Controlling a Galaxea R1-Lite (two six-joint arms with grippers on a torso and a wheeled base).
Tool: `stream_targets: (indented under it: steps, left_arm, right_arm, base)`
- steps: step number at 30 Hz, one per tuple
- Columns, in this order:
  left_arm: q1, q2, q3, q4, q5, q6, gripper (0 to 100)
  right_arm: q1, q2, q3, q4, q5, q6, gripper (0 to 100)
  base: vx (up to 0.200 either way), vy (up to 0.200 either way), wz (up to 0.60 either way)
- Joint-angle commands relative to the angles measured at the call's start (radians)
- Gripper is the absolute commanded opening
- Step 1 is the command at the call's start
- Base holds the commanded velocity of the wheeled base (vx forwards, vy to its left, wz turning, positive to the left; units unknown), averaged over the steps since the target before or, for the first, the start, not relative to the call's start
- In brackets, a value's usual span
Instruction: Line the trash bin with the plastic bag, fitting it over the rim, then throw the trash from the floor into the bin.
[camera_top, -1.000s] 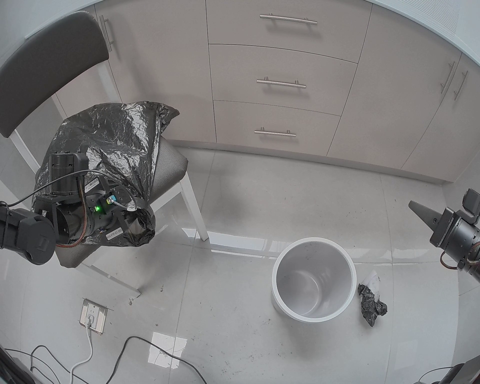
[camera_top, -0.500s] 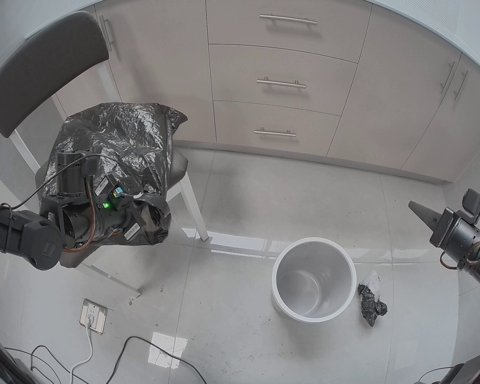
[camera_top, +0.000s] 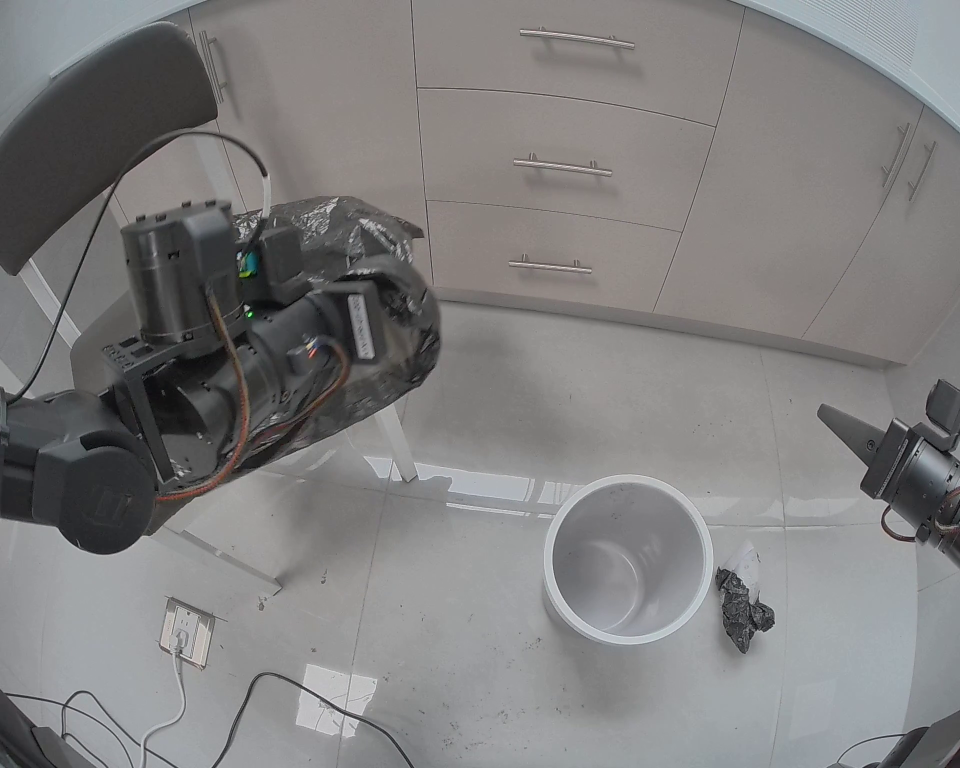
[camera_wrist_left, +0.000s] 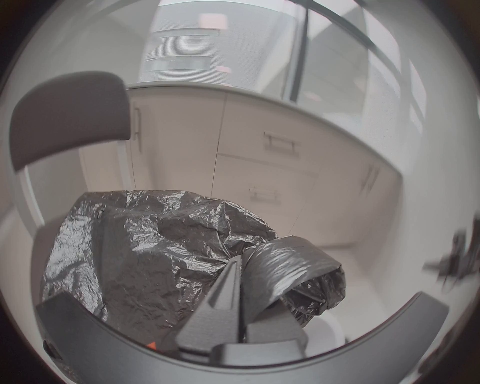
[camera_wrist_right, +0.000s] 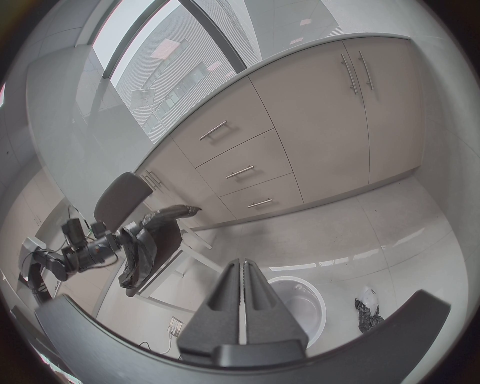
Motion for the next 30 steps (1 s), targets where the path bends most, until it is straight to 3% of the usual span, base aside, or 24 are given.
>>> stream_targets:
  steps: [1, 6, 7, 8, 10, 11, 13, 18, 25, 30]
  left_arm:
    - [-0.216, -0.008, -0.136, -0.024, 0.137, -0.205, 0]
    - [-0.308, -0.016, -0.192, 0.050, 0.137, -0.343, 0]
    - [-0.345, -0.020, -0.247, 0.129, 0.137, -0.444, 0]
    - [-0.354, -0.022, -0.268, 0.162, 0.135, -0.479, 0]
    - [-0.363, -0.023, -0.299, 0.208, 0.135, -0.528, 0]
    - [-0.375, -0.023, -0.351, 0.291, 0.134, -0.608, 0]
    - [-0.377, -0.023, -0.379, 0.344, 0.129, -0.649, 0]
    - [-0.406, -0.030, -0.388, 0.384, 0.097, -0.706, 0]
    - [-0.444, -0.043, -0.383, 0.396, -0.010, -0.758, 0]
    - [-0.454, -0.043, -0.377, 0.396, -0.012, -0.765, 0]
  right_arm:
    - [0.048, -0.016, 0.028, 0.015, -0.006, -0.009, 0]
    - [0.097, 0.012, 0.041, 0.046, -0.030, -0.038, 0]
    - [0.133, 0.023, 0.035, 0.071, -0.060, -0.073, 0]
    - [0.150, 0.027, 0.034, 0.077, -0.075, -0.082, 100]
    - [0.174, 0.034, 0.032, 0.083, -0.099, -0.096, 100]
    - [0.231, 0.050, 0.034, 0.084, -0.156, -0.128, 100]
    - [0.266, 0.066, 0.037, 0.084, -0.198, -0.153, 100]
    - [0.334, 0.130, 0.034, 0.083, -0.199, -0.165, 100]
    - [0.412, 0.245, -0.006, 0.071, -0.207, -0.162, 100]
    - [0.466, 0.307, -0.040, 0.072, -0.211, -0.168, 100]
  base:
    - [0.000, 0.000, 0.00]
    - [0.000, 0.000, 0.00]
    - [0.000, 0.000, 0.00]
    - [0.000, 0.000, 0.00]
    - [0.000, 0.000, 0.00]
    - [0.000, 0.000, 0.00]
    - [0.000, 0.000, 0.00]
    - [0.000, 0.000, 0.00]
    - [0.000, 0.000, 0.00]
    - [0.000, 0.000, 0.00]
